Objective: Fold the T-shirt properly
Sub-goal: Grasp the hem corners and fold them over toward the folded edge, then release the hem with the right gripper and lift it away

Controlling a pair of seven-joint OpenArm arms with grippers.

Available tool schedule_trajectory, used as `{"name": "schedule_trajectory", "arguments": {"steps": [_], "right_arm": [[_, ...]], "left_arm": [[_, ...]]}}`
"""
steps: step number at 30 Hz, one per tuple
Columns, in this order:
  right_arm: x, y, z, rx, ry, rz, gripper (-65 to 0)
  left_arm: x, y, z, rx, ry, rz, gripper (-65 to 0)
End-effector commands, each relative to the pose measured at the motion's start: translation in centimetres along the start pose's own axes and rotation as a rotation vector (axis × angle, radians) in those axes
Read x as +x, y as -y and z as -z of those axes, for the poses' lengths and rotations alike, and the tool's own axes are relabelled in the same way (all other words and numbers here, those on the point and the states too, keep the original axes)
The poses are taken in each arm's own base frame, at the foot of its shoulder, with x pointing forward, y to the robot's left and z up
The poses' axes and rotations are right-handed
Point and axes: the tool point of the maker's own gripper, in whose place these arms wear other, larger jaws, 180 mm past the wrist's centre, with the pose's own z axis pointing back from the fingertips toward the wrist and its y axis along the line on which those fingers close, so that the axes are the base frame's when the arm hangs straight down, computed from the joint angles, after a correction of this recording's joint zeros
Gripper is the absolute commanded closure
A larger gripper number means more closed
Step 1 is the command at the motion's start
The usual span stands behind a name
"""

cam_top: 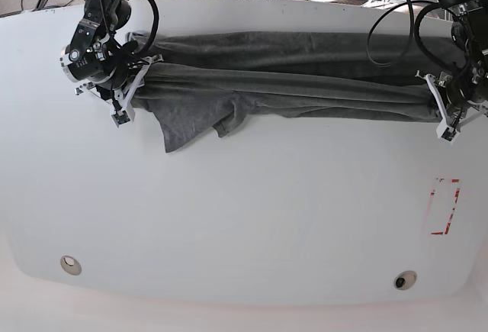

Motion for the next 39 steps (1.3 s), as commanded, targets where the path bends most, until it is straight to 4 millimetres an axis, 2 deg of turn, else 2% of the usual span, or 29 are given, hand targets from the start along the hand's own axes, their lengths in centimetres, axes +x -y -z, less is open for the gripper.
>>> {"name": "schedule_trajectory", "arguments": {"steps": [1, 3, 5, 7, 10, 12, 17, 23, 27, 32, 39], "right_arm": [[0.0, 0.9, -0.6, -0.036, -0.003, -0.008, -30.3], [-0.1, 0.9, -0.7, -0.037, -0.003, -0.01, -41.1], [0.2, 1.0, -1.1, -0.049, 0.012, -0.016, -47.4], [0.8, 1.0, -1.6, -0.058, 0.034, -0.022, -49.9], [2.1, 0.5, -2.1, -0.027, 0.092, -0.019, -50.1], [3.4, 0.2, -2.3, 0.002, 0.141, -0.017, -50.1], [6.3, -0.2, -1.9, 0.057, 0.238, 0.003, -50.3], [8.8, -1.5, 0.5, 0.162, 0.31, 0.071, -50.3], [10.2, -1.9, 1.8, 0.214, 0.325, 0.106, -50.3], [11.2, -2.9, 3.7, 0.281, 0.329, 0.153, -50.3], [11.9, -4.0, 5.3, 0.342, 0.326, 0.194, -50.3]], "left_arm": [[-0.4, -1.9, -1.0, 0.057, -0.023, 0.02, -2.5], [-0.8, -2.0, -1.1, 0.059, -0.037, 0.028, -10.6], [-1.0, -2.0, -1.1, 0.058, -0.041, 0.029, -19.9], [-1.1, -1.9, -1.1, 0.057, -0.044, 0.029, -30.3], [-1.2, -2.3, -1.3, 0.067, -0.049, 0.04, -45.1], [-1.4, -2.4, -1.4, 0.07, -0.055, 0.043, -49.6], [-0.9, -2.6, -1.8, 0.081, -0.039, 0.049, -46.4], [0.9, -3.5, -4.2, 0.153, 0.032, 0.07, -44.7], [0.2, -4.3, -5.1, 0.185, 0.035, 0.047, -44.7], [-0.3, -5.5, -5.9, 0.218, 0.042, 0.008, -44.7], [-0.9, -6.7, -6.7, 0.249, 0.049, -0.031, -44.7]]}}
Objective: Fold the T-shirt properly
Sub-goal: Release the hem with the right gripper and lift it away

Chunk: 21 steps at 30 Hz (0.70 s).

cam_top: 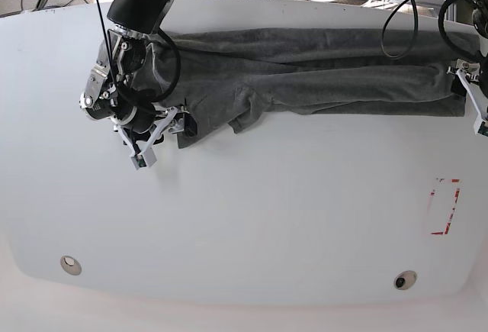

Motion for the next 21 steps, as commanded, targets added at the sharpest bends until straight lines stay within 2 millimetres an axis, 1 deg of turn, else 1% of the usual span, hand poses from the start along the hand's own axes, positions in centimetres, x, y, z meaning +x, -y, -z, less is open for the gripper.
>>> {"name": "schedule_trajectory", "arguments": {"steps": [1, 3, 6, 11, 13, 15, 17, 21], "right_arm": [[1.6, -0.1, 0.1, 0.016, 0.045, 0.001, -50.3], [1.2, -0.5, 0.6, 0.029, 0.034, 0.012, -50.3], [1.1, -1.7, 1.2, 0.058, 0.038, 0.029, -50.3], [0.9, -2.6, 1.6, 0.076, 0.038, 0.04, -49.9], [0.8, -3.2, 1.9, 0.09, 0.039, 0.049, -47.9], [0.8, -3.6, 2.1, 0.098, 0.038, 0.052, -42.5], [0.9, -4.0, 2.2, 0.107, 0.043, 0.057, -34.2], [1.3, -4.6, 2.3, 0.118, 0.053, 0.06, -9.4]], "left_arm": [[0.5, -1.5, -0.8, 0.042, 0.018, 0.003, -44.7], [0.4, -1.5, -0.9, 0.045, 0.017, -0.002, -44.7], [0.4, -1.5, -0.9, 0.045, 0.017, -0.002, -44.7], [0.2, -1.4, -0.8, 0.042, 0.014, -0.005, -44.6], [0.2, -1.1, -0.6, 0.033, 0.017, -0.014, -44.6], [0.2, -1.0, -0.6, 0.032, 0.018, -0.018, -44.6], [0.2, -0.8, -0.5, 0.028, 0.018, -0.022, -44.6], [0.2, -0.6, -0.5, 0.025, 0.018, -0.021, -44.6]]}}
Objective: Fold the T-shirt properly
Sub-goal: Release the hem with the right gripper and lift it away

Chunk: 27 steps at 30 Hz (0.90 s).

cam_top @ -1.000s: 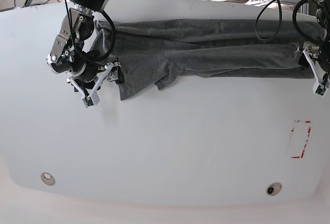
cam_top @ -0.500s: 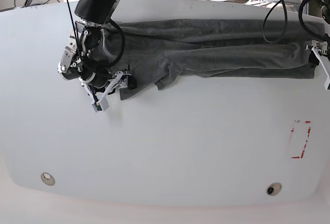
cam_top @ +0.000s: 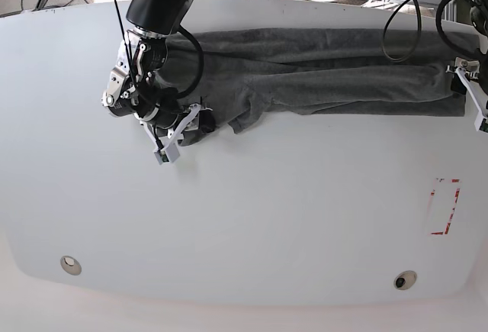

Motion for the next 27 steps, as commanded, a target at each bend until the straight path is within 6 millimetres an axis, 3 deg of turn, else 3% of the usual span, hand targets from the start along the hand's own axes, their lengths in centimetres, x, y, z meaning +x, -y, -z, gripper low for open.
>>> {"name": "schedule_trajectory", "arguments": {"steps": [1, 2, 7, 17, 23, 27], "right_arm": [[2.3, -0.7, -0.2, 0.017, 0.065, -0.017, -3.3], [2.3, -0.8, -0.1, 0.019, 0.063, -0.018, 0.0], [3.7, -2.1, -0.8, 0.058, 0.115, -0.029, -1.6], [6.0, -9.9, -3.2, 0.367, 0.226, -0.099, 0.0], [3.4, -13.5, -4.3, 0.534, 0.178, -0.132, 0.0], [0.7, -14.5, -5.0, 0.584, 0.134, -0.123, 0.0]], "left_arm": [[0.9, -1.1, -0.6, 0.032, 0.024, 0.019, -44.6], [0.9, -1.1, -0.6, 0.032, 0.022, 0.019, -44.6], [0.9, -1.0, -0.6, 0.03, 0.023, 0.019, -44.6], [1.0, -0.8, -0.5, 0.025, 0.027, 0.018, -44.6], [0.9, -0.2, -0.2, 0.013, 0.028, 0.006, -44.6], [0.9, -0.2, -0.2, 0.013, 0.028, 0.006, -44.6]]}}
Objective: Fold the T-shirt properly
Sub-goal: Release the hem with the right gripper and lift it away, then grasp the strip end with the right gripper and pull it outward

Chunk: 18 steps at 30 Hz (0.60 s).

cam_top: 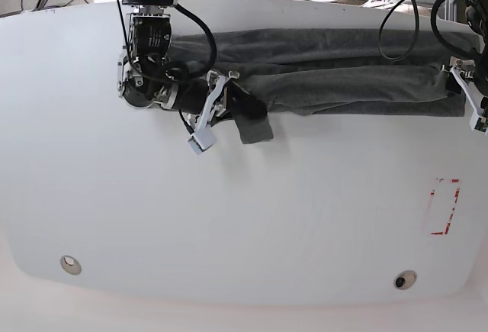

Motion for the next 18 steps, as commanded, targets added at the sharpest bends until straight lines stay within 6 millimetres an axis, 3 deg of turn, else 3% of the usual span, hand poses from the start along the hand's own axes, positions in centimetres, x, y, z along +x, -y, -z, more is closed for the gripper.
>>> {"name": "schedule_trajectory", "arguments": {"steps": [1, 6, 8, 11, 15, 18], "right_arm": [[0.0, -1.1, -0.6, 0.027, 0.014, -0.029, 0.0], [-2.7, -1.3, -1.3, 0.022, -0.052, -0.018, -0.8], [-3.6, -1.4, -1.5, 0.022, -0.077, -0.013, -4.1], [-5.0, -1.6, -1.8, 0.028, -0.119, -0.01, -16.0], [-6.2, -2.0, -2.3, 0.052, -0.143, 0.01, -40.1], [-6.6, -2.2, -2.9, 0.066, -0.141, 0.026, -53.3]], "left_arm": [[0.9, -1.0, -0.6, 0.03, 0.028, 0.015, -44.6], [0.7, -0.9, -0.6, 0.027, 0.024, 0.015, -44.6], [0.7, -0.9, -0.6, 0.025, 0.023, 0.014, -44.6], [0.7, -0.9, -0.6, 0.025, 0.023, 0.014, -44.6], [0.7, -0.6, -0.5, 0.018, 0.022, 0.022, -44.6], [0.9, -0.2, -0.3, 0.01, 0.021, 0.031, -44.6]]}}
